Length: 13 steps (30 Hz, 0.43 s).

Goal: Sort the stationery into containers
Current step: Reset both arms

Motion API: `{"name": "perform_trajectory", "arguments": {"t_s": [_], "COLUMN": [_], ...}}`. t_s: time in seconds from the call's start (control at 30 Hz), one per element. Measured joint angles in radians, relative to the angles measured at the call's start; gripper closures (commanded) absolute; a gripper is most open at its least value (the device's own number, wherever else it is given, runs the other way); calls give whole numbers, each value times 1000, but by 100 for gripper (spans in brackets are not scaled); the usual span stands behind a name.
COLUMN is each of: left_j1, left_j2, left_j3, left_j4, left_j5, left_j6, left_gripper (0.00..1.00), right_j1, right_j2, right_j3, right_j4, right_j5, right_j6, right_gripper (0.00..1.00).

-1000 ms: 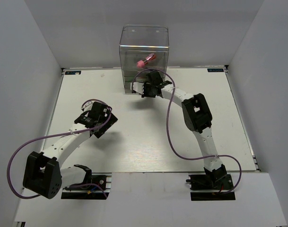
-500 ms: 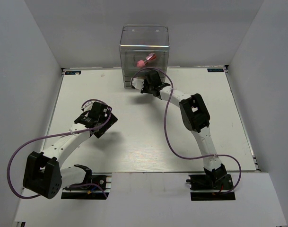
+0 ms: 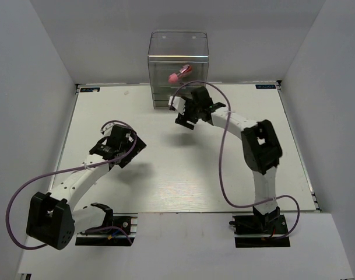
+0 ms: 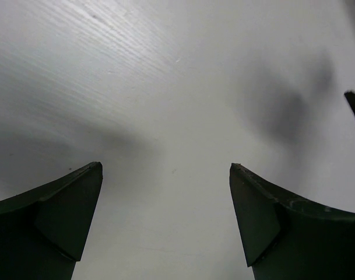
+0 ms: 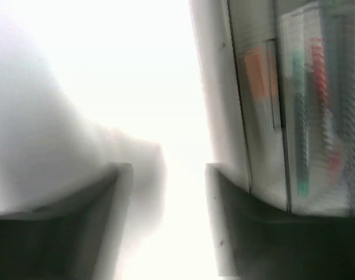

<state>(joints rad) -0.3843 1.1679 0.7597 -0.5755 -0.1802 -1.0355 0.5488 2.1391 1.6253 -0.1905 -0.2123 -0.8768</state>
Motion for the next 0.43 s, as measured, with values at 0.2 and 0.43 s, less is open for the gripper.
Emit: {"name": "perform_trajectory", "arguments": {"t_s": [0.2,0.43], "left_j1": [0,0], "left_j2": [-51,-78], "left_j3": [0,-28], "left_j4": [95,194], "left_j5": [36,78], "left_j6": [45,98], "left_gripper": [0,0], "right_j1": [3,2], "right_j2": [-306,-437], "right_j3": [-132,-199], "right_j4": [35,82], "right_j5": [-68,47], "right_j6": [311,545], "right_gripper": [10,10]}}
